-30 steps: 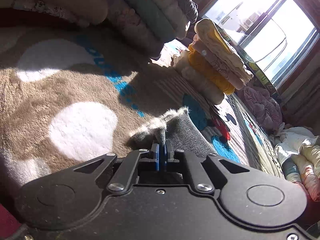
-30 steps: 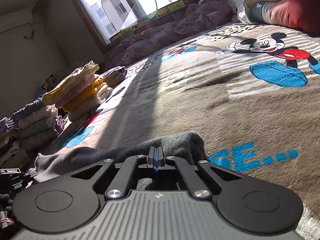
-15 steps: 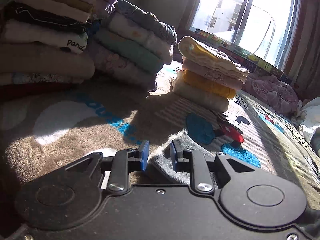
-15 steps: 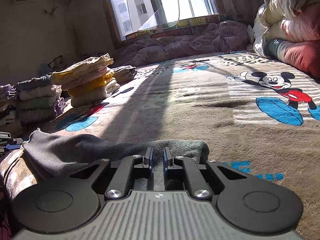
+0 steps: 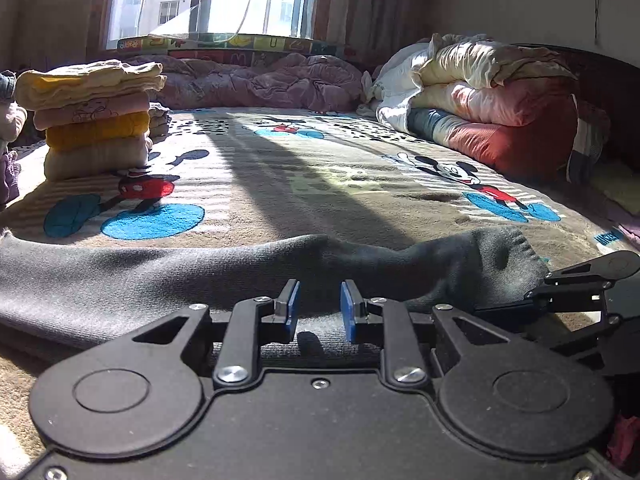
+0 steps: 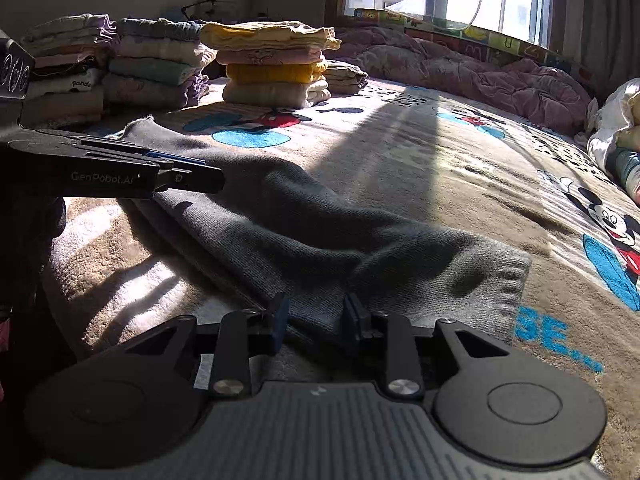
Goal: Fold clothes
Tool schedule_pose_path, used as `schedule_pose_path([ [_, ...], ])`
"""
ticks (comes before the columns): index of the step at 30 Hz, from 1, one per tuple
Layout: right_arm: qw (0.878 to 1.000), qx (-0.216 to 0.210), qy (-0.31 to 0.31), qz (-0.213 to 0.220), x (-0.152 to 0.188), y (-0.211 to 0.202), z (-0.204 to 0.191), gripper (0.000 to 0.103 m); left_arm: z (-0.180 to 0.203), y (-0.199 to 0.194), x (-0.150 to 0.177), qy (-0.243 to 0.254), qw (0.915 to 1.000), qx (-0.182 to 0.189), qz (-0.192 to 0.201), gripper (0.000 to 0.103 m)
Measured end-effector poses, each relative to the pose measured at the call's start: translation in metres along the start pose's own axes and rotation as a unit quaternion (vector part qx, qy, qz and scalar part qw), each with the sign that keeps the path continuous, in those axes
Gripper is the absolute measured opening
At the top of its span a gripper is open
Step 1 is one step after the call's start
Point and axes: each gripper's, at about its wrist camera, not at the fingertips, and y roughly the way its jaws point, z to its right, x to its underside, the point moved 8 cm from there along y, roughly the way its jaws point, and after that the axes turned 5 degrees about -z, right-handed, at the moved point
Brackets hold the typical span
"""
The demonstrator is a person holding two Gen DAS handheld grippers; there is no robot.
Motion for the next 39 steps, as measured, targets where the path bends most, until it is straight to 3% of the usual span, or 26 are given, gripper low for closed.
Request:
schedule_pose_path([
  [3, 1.000, 0.003, -0.017, -0.021, 0.004, -0.004, -0.005, 0.031, 0.012, 0.001, 0.002, 0.045, 0.9989, -0.011, -0.006, 0.028],
  [6, 0.999, 0.001, -0.023, -0.030, 0.009, -0.008, -0.004, 0.031, 0.025, 0.002, 0.004, 0.090, 0.9957, -0.021, -0.012, 0.028],
  [8, 1.000, -0.023, 0.004, -0.001, 0.004, -0.019, 0.000, 0.031, 0.028, 0.005, 0.003, 0.091, 0.9956, -0.014, -0.014, 0.029],
  [9, 0.999, -0.035, 0.022, 0.019, 0.000, -0.024, 0.002, 0.028, 0.028, 0.016, 0.012, 0.087, 0.9950, -0.015, -0.048, 0.029],
  [12, 0.993, -0.030, 0.069, 0.090, -0.020, -0.036, 0.016, 0.029, 0.023, 0.018, 0.018, 0.066, 0.9960, -0.002, -0.060, 0.029],
  [13, 0.993, -0.022, 0.067, 0.095, -0.024, -0.033, 0.017, 0.029, 0.022, 0.014, 0.015, 0.060, 0.9962, 0.005, -0.063, 0.029],
  [17, 0.992, -0.008, 0.055, 0.110, -0.040, -0.020, 0.014, 0.025, 0.000, -0.008, -0.019, 0.042, 0.9988, -0.021, 0.013, 0.029],
  [20, 0.992, -0.005, 0.035, 0.119, -0.058, -0.001, 0.003, 0.025, -0.021, 0.004, -0.034, 0.029, 0.9987, -0.035, 0.022, 0.029],
  [22, 0.994, 0.000, 0.020, 0.109, -0.062, 0.018, -0.005, 0.024, -0.029, 0.023, -0.032, 0.027, 0.9986, -0.044, 0.001, 0.029],
  [24, 0.997, 0.017, 0.011, 0.078, -0.058, 0.042, -0.009, 0.023, -0.046, 0.049, -0.020, 0.020, 0.9945, -0.094, -0.042, 0.030],
  [25, 0.998, 0.036, 0.010, 0.050, -0.050, 0.055, -0.007, 0.023, -0.055, 0.054, -0.016, 0.002, 0.9937, -0.103, -0.045, 0.031],
  [30, 0.997, 0.024, 0.054, 0.049, -0.044, 0.049, 0.008, 0.018, -0.065, 0.042, -0.017, -0.006, 0.9888, -0.143, -0.043, 0.030],
  [33, 0.996, 0.019, 0.069, 0.044, -0.041, 0.044, 0.012, 0.016, -0.048, 0.029, -0.027, 0.006, 0.9923, -0.122, -0.019, 0.025],
  [36, 0.995, 0.033, 0.065, 0.069, -0.045, 0.035, 0.008, 0.017, -0.010, 0.030, -0.033, 0.046, 0.9976, -0.051, 0.009, 0.026],
  [39, 0.993, 0.050, 0.089, 0.064, -0.042, 0.038, 0.023, 0.017, 0.006, 0.062, -0.018, 0.077, 0.9949, -0.051, -0.040, 0.026],
])
